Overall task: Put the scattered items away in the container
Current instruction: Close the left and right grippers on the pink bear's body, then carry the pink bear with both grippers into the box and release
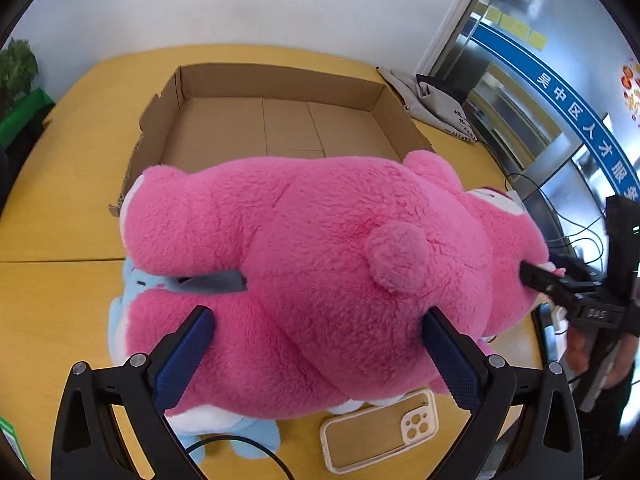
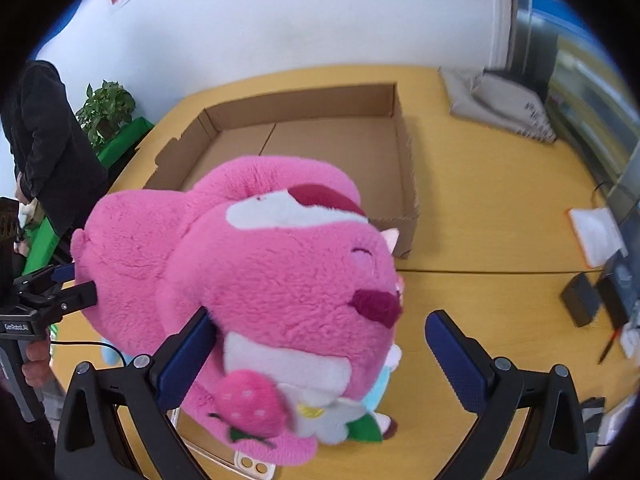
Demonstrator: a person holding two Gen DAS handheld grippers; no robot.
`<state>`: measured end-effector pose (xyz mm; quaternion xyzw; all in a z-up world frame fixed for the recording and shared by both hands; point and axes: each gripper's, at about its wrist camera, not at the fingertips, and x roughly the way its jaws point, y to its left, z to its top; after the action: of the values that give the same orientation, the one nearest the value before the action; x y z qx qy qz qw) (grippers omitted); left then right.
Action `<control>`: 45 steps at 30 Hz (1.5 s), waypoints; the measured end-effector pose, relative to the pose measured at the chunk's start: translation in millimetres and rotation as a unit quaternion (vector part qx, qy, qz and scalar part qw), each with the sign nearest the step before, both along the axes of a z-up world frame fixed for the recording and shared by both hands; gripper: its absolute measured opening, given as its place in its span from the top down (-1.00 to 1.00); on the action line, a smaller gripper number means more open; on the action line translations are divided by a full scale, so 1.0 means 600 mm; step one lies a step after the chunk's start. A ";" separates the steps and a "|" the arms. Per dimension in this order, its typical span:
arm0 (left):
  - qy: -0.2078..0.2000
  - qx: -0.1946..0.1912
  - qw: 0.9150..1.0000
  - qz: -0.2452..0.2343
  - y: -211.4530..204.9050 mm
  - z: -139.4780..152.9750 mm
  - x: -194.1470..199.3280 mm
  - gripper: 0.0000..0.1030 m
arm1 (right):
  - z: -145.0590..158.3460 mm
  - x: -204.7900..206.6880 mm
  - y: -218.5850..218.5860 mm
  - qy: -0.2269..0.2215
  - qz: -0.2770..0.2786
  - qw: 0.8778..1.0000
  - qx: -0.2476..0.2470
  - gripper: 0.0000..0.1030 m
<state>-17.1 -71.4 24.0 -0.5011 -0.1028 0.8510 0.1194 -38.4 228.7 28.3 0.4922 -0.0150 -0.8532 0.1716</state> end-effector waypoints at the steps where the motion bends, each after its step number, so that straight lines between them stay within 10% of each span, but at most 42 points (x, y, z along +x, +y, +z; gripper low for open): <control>1: -0.003 -0.001 1.000 -0.005 0.001 -0.001 -0.005 -1.00 | -0.010 -0.009 0.001 -0.012 0.005 1.000 -0.011 -0.99; 8: -0.036 0.029 0.997 -0.061 0.012 0.004 -0.016 -0.58 | -0.019 -0.027 -0.005 -0.026 0.045 0.999 -0.012 -0.99; 15: -0.067 0.049 0.992 -0.092 0.020 -0.005 -0.022 -0.98 | -0.017 -0.040 -0.018 -0.064 0.062 0.996 -0.010 -0.98; 20: -0.070 -0.016 0.993 -0.097 0.055 -0.011 -0.013 -0.97 | -0.017 -0.039 -0.029 -0.072 0.066 0.995 -0.008 -0.82; 33: -0.017 -0.038 0.997 -0.070 0.040 0.068 0.017 0.31 | 0.067 0.010 -0.054 0.000 0.068 0.998 0.018 -0.18; 45: 0.050 -0.041 0.996 -0.061 0.006 0.175 -0.077 0.48 | 0.173 -0.075 -0.071 0.076 0.053 0.996 -0.014 -0.16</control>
<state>-63.1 -67.7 129.3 -0.4675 -0.0305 0.8697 0.1552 -83.3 186.2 131.9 0.4234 0.0123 -0.8777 0.2241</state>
